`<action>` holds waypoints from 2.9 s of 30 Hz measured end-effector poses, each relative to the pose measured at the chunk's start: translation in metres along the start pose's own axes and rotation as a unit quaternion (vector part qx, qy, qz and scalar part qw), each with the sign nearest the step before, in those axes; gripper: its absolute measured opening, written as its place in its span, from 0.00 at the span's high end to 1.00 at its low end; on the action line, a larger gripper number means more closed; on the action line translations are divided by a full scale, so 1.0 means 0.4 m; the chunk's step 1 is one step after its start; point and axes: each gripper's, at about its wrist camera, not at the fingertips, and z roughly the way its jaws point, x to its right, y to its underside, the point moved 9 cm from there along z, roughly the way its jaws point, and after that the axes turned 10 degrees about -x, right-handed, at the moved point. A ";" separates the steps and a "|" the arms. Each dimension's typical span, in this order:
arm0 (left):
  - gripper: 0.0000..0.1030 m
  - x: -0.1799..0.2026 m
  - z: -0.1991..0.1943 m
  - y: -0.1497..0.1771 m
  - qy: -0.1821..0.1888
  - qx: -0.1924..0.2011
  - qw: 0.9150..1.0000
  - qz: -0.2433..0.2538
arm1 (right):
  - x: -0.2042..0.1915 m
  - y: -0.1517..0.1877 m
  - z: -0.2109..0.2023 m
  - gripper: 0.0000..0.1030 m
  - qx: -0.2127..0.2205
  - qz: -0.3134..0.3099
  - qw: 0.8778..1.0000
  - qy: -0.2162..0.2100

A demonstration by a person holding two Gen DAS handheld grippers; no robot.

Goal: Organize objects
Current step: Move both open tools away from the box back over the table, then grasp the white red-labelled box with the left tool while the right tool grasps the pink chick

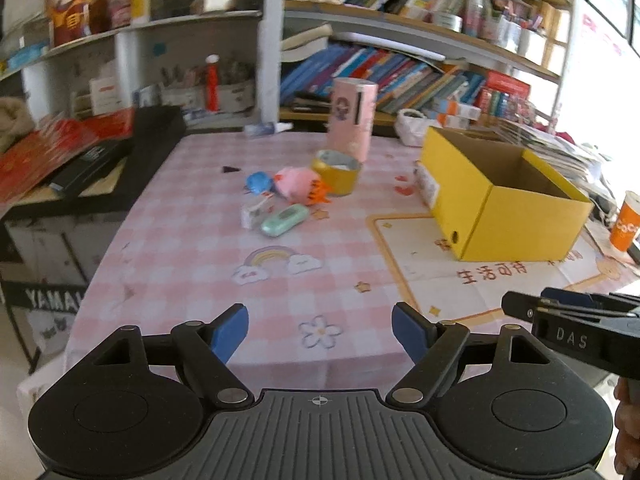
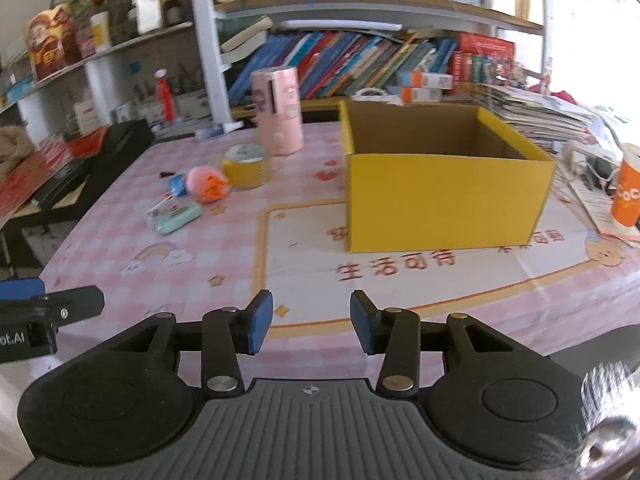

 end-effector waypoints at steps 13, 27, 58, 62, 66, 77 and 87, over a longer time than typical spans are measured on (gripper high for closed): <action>0.20 -0.069 -0.020 0.032 -0.021 -0.008 0.999 -0.031 | -0.096 0.007 0.009 0.49 -0.015 -0.042 0.999 -0.022; 0.09 -0.089 0.021 -0.002 -0.026 -0.009 0.999 -0.029 | -0.111 -0.024 0.065 0.43 -0.024 -0.041 0.999 -0.027; 0.04 -0.163 0.271 -0.194 -0.075 -0.040 0.995 -0.053 | -0.194 -0.292 0.367 0.26 -0.047 -0.083 0.993 -0.073; 0.05 -0.177 0.302 -0.217 -0.083 -0.043 0.994 -0.051 | -0.210 -0.315 0.411 0.28 -0.054 -0.086 0.992 -0.081; 0.09 -0.193 0.332 -0.255 -0.082 -0.033 0.995 -0.052 | -0.217 -0.353 0.450 0.28 -0.056 -0.080 0.992 -0.085; 0.45 -0.186 0.488 -0.327 -0.053 -0.074 0.995 -0.041 | -0.200 -0.427 0.525 0.28 -0.066 -0.053 0.992 -0.089; 0.70 -0.174 0.575 -0.332 -0.049 -0.105 0.993 -0.024 | -0.236 -0.445 0.575 0.28 -0.084 -0.058 0.988 -0.117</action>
